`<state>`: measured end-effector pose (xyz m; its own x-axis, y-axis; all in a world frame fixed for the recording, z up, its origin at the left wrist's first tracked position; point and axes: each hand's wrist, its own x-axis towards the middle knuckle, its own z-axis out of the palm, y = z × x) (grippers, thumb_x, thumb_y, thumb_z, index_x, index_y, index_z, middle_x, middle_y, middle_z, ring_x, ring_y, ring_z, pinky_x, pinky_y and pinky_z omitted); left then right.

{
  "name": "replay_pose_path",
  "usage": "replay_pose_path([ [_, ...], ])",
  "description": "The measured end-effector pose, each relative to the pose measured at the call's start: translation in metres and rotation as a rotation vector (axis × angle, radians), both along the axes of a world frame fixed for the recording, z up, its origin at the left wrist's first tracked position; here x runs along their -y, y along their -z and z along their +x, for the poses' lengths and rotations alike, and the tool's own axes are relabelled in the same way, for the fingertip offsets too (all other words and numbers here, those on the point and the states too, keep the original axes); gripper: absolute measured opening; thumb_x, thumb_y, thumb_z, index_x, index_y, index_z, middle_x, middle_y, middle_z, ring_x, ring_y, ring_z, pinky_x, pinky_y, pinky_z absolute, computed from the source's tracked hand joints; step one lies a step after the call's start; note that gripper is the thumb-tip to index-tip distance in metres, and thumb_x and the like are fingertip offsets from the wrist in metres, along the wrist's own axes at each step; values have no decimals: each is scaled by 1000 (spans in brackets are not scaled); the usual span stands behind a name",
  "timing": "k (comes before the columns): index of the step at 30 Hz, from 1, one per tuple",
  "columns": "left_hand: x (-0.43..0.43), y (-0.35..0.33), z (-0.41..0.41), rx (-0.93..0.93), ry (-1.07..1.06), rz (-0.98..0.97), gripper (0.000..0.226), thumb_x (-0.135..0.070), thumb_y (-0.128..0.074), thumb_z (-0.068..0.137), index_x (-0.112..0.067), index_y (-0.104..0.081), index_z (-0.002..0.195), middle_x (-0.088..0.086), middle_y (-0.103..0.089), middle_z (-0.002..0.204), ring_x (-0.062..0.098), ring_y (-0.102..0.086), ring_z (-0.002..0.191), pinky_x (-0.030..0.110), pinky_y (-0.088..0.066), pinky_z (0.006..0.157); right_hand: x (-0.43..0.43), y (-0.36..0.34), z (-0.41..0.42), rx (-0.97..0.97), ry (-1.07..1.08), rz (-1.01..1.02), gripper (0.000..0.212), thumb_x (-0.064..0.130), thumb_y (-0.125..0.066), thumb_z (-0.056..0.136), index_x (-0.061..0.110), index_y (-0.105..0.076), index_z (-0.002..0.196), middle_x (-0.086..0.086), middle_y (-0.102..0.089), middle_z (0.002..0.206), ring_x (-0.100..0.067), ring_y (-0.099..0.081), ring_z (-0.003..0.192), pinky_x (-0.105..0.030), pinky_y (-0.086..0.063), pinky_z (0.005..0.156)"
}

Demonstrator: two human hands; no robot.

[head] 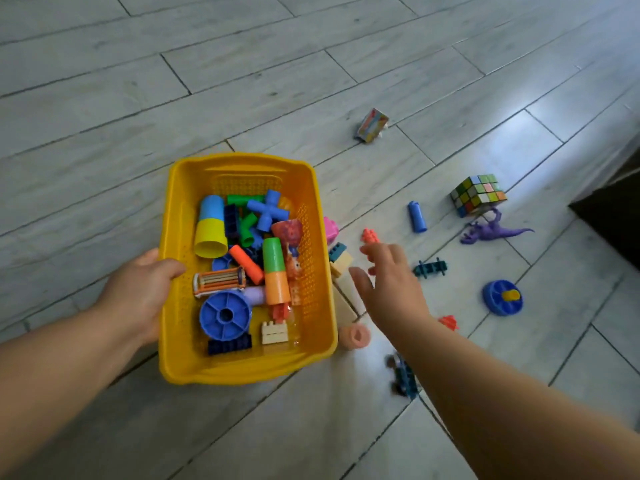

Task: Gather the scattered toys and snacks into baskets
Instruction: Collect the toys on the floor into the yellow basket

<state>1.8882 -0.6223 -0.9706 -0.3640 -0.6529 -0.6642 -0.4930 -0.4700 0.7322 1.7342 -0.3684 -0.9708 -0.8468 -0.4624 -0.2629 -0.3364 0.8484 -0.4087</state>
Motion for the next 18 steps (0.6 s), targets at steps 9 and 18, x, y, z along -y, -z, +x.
replay_pose_path([
  [9,-16,-6,11,7,69,-21,22,-6,-49,95,-18,-63,107,18,-68,86,33,-63,69,45,-55,70,-29,41,42,134,-238,305,55,63,-43,87,34,-38,134,1,-40,127,-25,-56,103,-34,-50,76],
  [18,-21,-8,14,1,82,-23,21,-4,-49,94,-18,-65,100,21,-67,85,33,-61,68,51,-53,77,-21,43,26,253,-342,329,23,23,-50,91,21,-57,112,-3,-55,111,-26,-57,103,-34,-48,81],
])
